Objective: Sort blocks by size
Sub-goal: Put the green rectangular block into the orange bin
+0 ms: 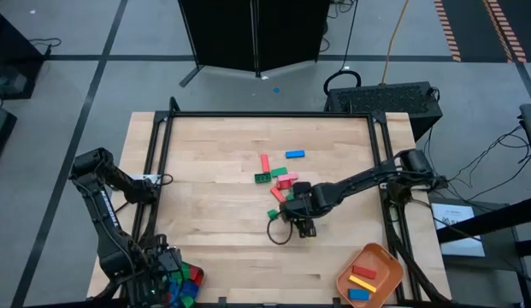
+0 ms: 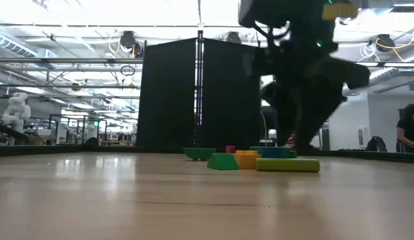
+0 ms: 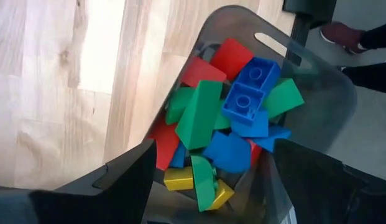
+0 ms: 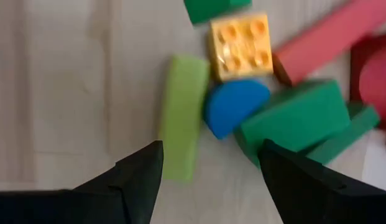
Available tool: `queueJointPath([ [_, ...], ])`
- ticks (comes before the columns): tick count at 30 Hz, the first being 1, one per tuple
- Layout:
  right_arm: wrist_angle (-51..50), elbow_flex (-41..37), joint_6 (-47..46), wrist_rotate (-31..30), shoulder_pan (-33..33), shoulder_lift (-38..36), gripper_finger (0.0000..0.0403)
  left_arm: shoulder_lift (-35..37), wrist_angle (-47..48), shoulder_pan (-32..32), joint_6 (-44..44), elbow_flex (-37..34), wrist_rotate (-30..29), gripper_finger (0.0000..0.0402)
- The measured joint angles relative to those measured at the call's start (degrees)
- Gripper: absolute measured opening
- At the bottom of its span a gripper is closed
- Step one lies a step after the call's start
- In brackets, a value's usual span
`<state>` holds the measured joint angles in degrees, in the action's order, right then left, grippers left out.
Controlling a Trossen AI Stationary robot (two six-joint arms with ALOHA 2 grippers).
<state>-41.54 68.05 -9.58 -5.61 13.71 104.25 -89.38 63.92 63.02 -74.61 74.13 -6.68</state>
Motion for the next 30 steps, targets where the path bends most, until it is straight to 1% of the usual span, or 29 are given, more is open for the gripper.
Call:
queueJointPath([
  [3, 2.15, -3.25, -1.78, -0.26, -0.24, -1.61, 0.0256, 0.00, 0.02, 0.00, -0.01, 0.00, -0.94, 0.0322],
  [6, 3.81, -4.74, -3.91, -0.69, 0.61, -2.28, 0.0256, 0.00, 0.07, 0.00, 0.00, 0.00, -2.20, 0.0322],
  [10, 7.00, -4.89, -7.37, 1.03, 2.05, -2.28, 0.0256, 0.00, 0.09, -0.05, 0.00, 0.00, -4.38, 0.0322],
  [14, 7.30, -4.89, -9.89, -0.18, 3.65, -2.27, 0.0256, 0.02, 0.09, -0.83, 0.00, 0.00, -4.58, 0.0322],
  [20, 6.40, -4.89, -10.58, -0.80, 4.03, -2.12, 0.0256, 0.04, 0.07, -3.49, 0.33, 0.00, -5.62, 0.0322],
  [24, 3.71, -5.03, -12.70, -5.46, 4.40, -2.22, 0.0256, 0.04, 0.05, -5.84, 2.84, 0.00, -5.85, 0.0322],
  [27, 1.58, -5.20, -14.58, -12.61, 4.53, -4.55, 0.0256, 0.04, 0.05, -7.46, 4.98, 0.02, -5.88, 0.0322],
  [28, 0.96, -5.13, -15.44, -13.85, 4.22, -5.76, 0.0256, 0.04, -0.04, -8.11, 5.89, 0.02, -5.99, 0.0322],
  [30, 0.46, -4.98, -17.58, -14.21, 3.41, -7.87, 0.0256, 0.04, -0.21, -9.56, 7.00, 0.02, -6.89, 0.0322],
])
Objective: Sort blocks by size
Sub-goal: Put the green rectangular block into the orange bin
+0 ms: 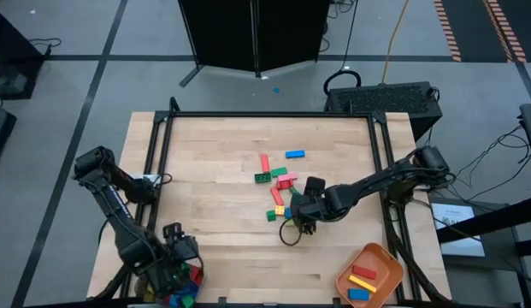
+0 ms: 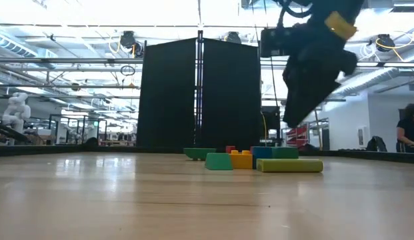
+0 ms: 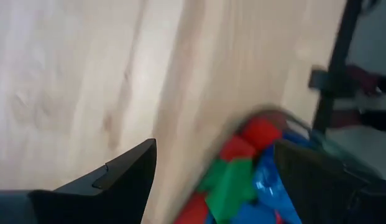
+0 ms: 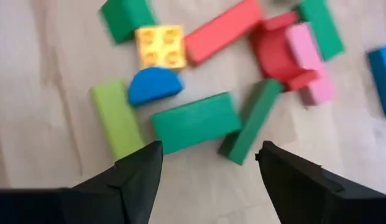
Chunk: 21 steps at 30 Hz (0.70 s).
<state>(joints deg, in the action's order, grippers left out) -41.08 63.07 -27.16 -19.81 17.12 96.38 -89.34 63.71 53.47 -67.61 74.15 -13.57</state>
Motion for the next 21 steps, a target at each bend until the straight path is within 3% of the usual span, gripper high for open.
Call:
queueJointPath([
  [4, -1.38, -0.02, -5.40, 0.56, -0.68, -3.18, 0.0256, 0.00, -1.98, -4.29, 7.84, 0.00, -7.58, 0.0322],
  [7, -2.36, -0.02, -10.43, 0.79, 0.05, -6.39, 0.0256, 0.02, -7.03, -10.43, 20.87, 0.00, -14.42, 0.0322],
  [9, -2.39, -0.02, -14.00, 0.74, 0.96, -9.02, 0.0256, 0.02, -12.88, -16.52, 30.39, 0.00, -14.85, 0.0322],
  [14, -5.02, -0.02, -21.67, 0.63, 4.69, -17.21, 0.0256, -0.72, -31.68, -31.14, 58.92, 0.09, -2.20, 0.0322],
  [18, -6.22, 0.00, -25.91, -0.31, 8.22, -23.52, 0.0256, -3.47, -41.07, -39.52, 85.09, 0.08, 7.01, 0.0322],
  [21, -6.53, 0.00, -28.71, -2.59, 10.74, -26.75, 0.0256, -6.49, -48.70, -44.42, 91.71, 0.09, 12.35, 0.0322],
])
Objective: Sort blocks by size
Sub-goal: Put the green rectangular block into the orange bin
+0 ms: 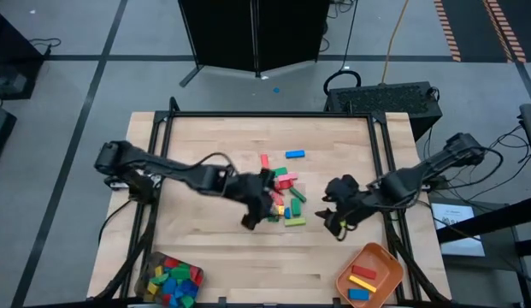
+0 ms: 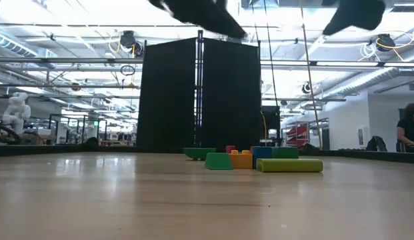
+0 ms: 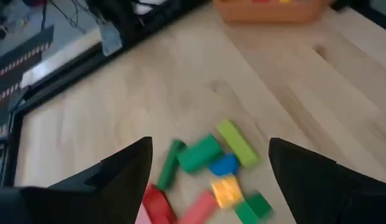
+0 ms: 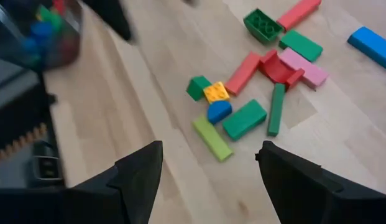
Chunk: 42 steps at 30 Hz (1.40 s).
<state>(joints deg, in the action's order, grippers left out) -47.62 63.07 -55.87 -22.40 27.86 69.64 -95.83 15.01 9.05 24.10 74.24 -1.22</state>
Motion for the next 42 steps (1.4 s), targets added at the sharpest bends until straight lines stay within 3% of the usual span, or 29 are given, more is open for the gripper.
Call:
queueJointPath([
  [3, -0.09, 0.02, -2.72, -1.78, 2.12, -2.12, 0.0256, -4.18, -4.40, -3.65, -0.78, 0.00, 6.49, 0.0322],
  [7, -0.29, 0.02, -5.42, -1.84, 4.00, -2.79, 0.0256, -11.91, -5.45, -5.00, -3.21, 3.26, 8.20, 0.0322],
  [12, -1.11, 0.02, -8.07, -2.11, 5.41, -2.18, 0.0256, -21.85, -5.52, -4.06, -17.09, 11.50, 2.85, 0.0322],
  [17, -1.05, 0.02, -9.49, -3.60, 6.86, -1.75, 0.0256, -27.72, -5.49, -1.84, -20.71, 16.01, -6.52, 0.0322],
  [20, -1.29, 0.02, -9.49, -3.46, 7.79, -1.45, 0.0256, -28.89, -4.78, -0.93, -22.19, 16.11, -10.57, 0.0322],
  [23, -1.69, 0.02, -9.50, -3.64, 8.50, -1.47, 0.0256, -29.14, -1.68, -0.89, -25.93, 16.09, -10.73, 0.0322],
  [30, -2.69, 0.02, -9.12, -7.20, 9.61, -1.45, 0.0256, -29.14, 1.51, -0.75, -18.06, 16.09, -9.88, 0.0322],
  [36, -3.21, 0.02, -9.06, -7.79, 9.79, -1.45, 0.0256, -29.14, 1.46, -1.63, -27.79, 16.09, -11.06, 0.0322],
  [39, -3.58, 0.02, -8.86, -7.79, 9.79, -1.45, 0.0256, -29.41, 1.16, -1.54, -28.10, 16.09, -12.97, 0.0322],
  [42, -3.63, 0.02, -8.86, -7.81, 9.79, -1.45, 0.0256, -29.89, 1.33, -1.83, -28.05, 16.03, -10.06, 0.0322],
])
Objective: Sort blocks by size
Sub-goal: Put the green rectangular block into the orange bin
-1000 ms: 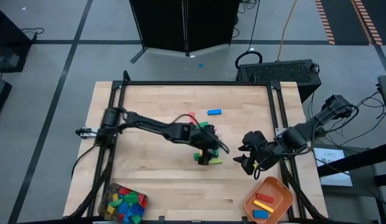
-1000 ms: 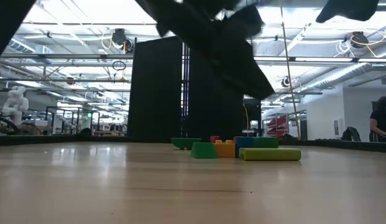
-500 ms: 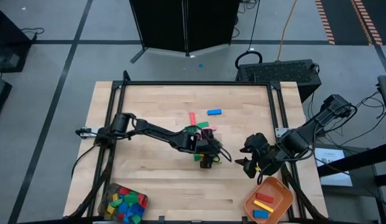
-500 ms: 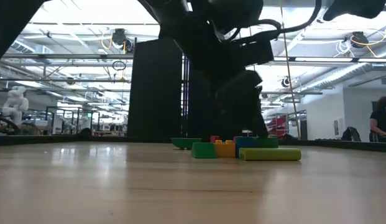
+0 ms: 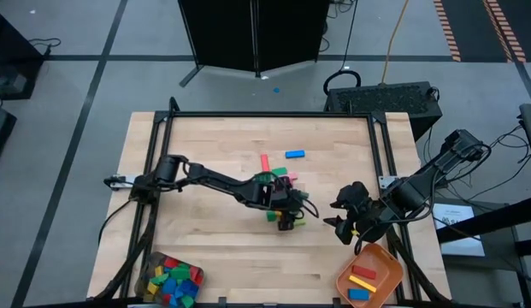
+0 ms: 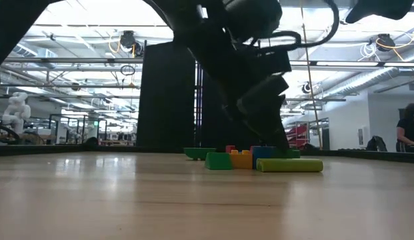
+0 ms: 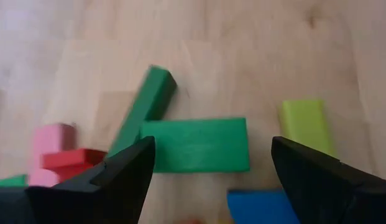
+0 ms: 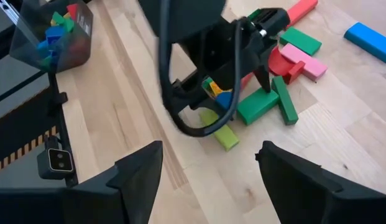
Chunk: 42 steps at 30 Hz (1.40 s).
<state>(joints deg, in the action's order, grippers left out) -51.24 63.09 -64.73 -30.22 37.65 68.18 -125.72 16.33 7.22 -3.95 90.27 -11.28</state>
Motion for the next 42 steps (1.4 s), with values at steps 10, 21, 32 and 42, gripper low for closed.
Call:
queueJointPath([
  [10, -0.11, 0.00, -0.01, -0.04, -0.02, -0.02, 0.0256, -2.20, -2.04, -0.18, -2.97, 0.21, -0.25, 0.0322],
  [21, -0.07, 0.00, -0.04, 0.00, -0.01, -0.02, 0.0256, -1.48, 2.36, -0.40, -6.32, 0.24, -0.13, 0.0304],
  [32, -0.10, 0.00, -0.37, -0.25, 2.02, -0.02, 0.0256, 6.56, 9.05, 2.82, -22.74, -0.21, -5.20, 0.0290],
  [42, -0.10, 0.00, 2.15, -1.65, 2.75, -0.02, 0.0256, 9.01, 8.90, 0.83, 25.47, -0.10, 9.53, 0.0290],
])
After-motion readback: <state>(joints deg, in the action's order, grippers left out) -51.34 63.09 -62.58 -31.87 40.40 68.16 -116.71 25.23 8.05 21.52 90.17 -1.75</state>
